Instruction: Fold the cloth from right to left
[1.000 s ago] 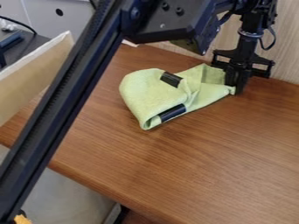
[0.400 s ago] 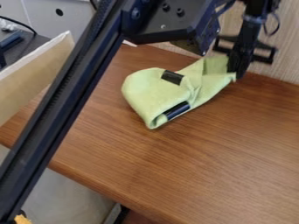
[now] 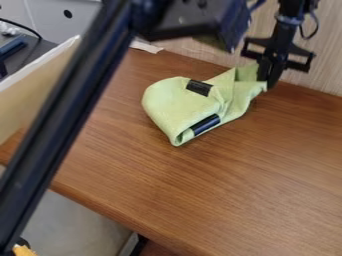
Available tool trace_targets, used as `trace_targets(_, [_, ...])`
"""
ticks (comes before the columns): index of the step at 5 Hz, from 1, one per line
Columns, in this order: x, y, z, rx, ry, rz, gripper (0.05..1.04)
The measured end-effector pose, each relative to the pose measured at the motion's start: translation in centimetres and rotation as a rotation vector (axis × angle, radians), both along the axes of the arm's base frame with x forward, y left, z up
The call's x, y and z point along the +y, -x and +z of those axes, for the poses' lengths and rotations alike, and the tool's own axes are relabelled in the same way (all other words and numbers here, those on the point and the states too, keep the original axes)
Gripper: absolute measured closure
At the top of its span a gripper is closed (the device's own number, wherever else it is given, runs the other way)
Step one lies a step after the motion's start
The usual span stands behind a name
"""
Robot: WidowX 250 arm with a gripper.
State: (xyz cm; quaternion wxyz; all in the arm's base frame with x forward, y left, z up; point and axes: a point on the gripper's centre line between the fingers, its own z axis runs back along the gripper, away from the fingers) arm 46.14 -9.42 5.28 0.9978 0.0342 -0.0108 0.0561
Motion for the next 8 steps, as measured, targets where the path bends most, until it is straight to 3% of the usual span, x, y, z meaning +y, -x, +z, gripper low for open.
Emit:
trace_targets(1, [0.5,1.0,3.5,-0.085,0.003,0.02,0.993])
trace_targets(3, [2.2,4.3,6.8,-0.162,-0.003,0.085,0.993])
trace_targets(4, [3.6,5.8,6.5,-0.145,-0.035,0.122,0.993])
trace_targets(8, [6.6,11.6,6.5,-0.164,-0.078,0.214,0.993])
